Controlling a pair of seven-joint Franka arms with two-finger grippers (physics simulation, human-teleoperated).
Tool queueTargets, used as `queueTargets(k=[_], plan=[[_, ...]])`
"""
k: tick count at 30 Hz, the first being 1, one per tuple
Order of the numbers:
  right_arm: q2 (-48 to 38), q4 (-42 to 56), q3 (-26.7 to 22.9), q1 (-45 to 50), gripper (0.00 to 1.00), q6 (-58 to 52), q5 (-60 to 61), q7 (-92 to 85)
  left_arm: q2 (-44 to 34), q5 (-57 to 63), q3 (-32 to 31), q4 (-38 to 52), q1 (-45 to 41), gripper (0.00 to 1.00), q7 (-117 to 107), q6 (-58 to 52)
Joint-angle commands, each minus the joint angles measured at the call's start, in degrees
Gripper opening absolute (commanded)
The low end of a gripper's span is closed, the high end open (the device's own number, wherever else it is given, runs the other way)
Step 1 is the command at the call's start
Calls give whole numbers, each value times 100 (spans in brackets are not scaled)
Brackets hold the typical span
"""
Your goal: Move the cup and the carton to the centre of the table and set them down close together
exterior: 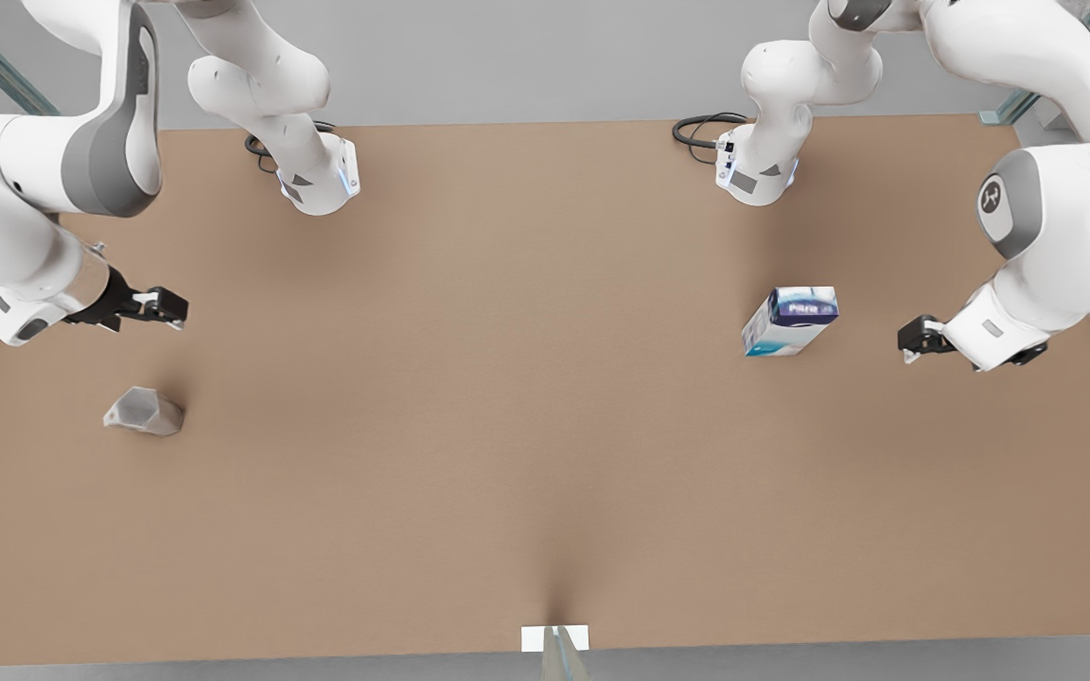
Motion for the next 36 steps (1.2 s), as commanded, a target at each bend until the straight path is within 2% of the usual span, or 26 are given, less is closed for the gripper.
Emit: queueTargets(k=[1,7,11,13,15,18,19,21,27,31,36], plan=[[-1,-2,-2,-258,100,-7,-1,8,10,3,0,0,0,100,0,0],[149,-546,-28,-504,100,485,-80,-449,186,11,35,18,-8,100,-18,9],[149,-1486,-54,-610,100,1917,-71,-519,186,-6,44,18,-8,100,-18,-97],[281,-1750,-72,-672,100,2797,-80,-1038,212,-6,44,18,-8,100,-44,-97],[720,-1698,-81,-874,100,3096,-89,-1284,274,-6,44,18,-8,100,-44,-97],[1037,-1751,-89,-979,100,3236,-106,-1512,326,-6,44,18,0,100,-26,-105],[1194,-1821,-98,-1058,100,3236,-97,-2320,353,-6,44,18,0,100,-26,-114],[1204,-1961,-107,-1146,100,3289,-97,-2761,370,-6,44,18,0,100,-26,-184],[1440,-2295,-116,-1216,100,4168,-370,-2804,476,-15,44,26,-8,100,-26,-202],[1775,-2260,-441,-1216,100,4502,-370,-3332,476,-15,44,26,-8,100,-26,-202],[1898,-2533,-441,-1287,100,4625,-335,-3367,476,-15,44,26,-8,100,-26,-202]])
